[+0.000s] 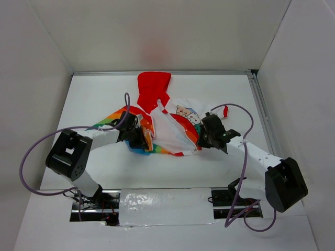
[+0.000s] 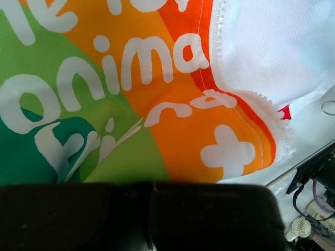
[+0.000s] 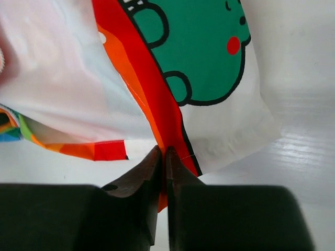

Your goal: Zip up the jacket

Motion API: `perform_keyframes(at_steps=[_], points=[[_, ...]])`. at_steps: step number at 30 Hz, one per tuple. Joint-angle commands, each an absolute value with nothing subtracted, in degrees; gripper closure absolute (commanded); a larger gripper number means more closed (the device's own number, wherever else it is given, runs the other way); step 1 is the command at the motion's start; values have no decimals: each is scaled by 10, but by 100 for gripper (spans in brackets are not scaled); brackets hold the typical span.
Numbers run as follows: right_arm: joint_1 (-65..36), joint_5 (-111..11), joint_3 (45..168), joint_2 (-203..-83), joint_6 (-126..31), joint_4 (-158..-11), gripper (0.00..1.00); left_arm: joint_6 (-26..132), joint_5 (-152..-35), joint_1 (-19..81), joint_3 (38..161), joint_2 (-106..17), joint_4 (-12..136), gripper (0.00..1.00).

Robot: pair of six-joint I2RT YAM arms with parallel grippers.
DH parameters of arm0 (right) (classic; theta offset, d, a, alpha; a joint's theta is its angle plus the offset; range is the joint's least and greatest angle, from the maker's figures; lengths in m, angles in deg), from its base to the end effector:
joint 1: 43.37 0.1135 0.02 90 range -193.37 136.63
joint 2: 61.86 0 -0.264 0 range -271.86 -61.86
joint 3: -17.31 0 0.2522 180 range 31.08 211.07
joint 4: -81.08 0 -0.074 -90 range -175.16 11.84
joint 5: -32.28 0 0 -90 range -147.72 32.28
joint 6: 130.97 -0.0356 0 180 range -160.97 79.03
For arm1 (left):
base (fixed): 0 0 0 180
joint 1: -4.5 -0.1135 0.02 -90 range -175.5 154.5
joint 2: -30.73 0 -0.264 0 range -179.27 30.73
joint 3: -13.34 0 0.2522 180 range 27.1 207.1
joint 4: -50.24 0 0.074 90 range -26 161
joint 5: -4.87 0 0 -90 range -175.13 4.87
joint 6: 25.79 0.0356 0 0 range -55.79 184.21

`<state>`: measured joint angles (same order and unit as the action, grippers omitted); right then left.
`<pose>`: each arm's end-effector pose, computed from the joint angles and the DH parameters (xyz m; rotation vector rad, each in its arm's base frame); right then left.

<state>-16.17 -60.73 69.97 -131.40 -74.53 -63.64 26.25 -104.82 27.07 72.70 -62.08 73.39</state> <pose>0.2110 0.1063 0.2011 0.1625 2.5149 0.3797 0.2748 -0.1272 0.1484 -0.2217 2.6878 -0.8109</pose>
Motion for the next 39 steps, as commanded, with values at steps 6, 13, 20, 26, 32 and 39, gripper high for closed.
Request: perform_keyframes(at_steps=[6, 13, 20, 26, 32, 39], points=[[-159, -513, 704, -1364, -702, -663, 83, 266, -1025, 266, 727, -623, 754, 100], [-73, -541, 707, -1412, -719, -635, 72, 266, -1021, 264, 739, -629, 758, 100], [-40, -593, 729, -1441, -739, -600, 43, 270, -1026, 264, 749, -631, 756, 100], [-17, -638, 779, -1492, -750, -575, 57, 270, -1020, 263, 740, -616, 757, 100], [-12, -646, 784, -1499, -760, -570, 98, 275, -1025, 264, 743, -604, 759, 100], [-18, -614, 806, -1401, -729, -587, 100, 270, -1009, 259, 747, -566, 780, 100]])
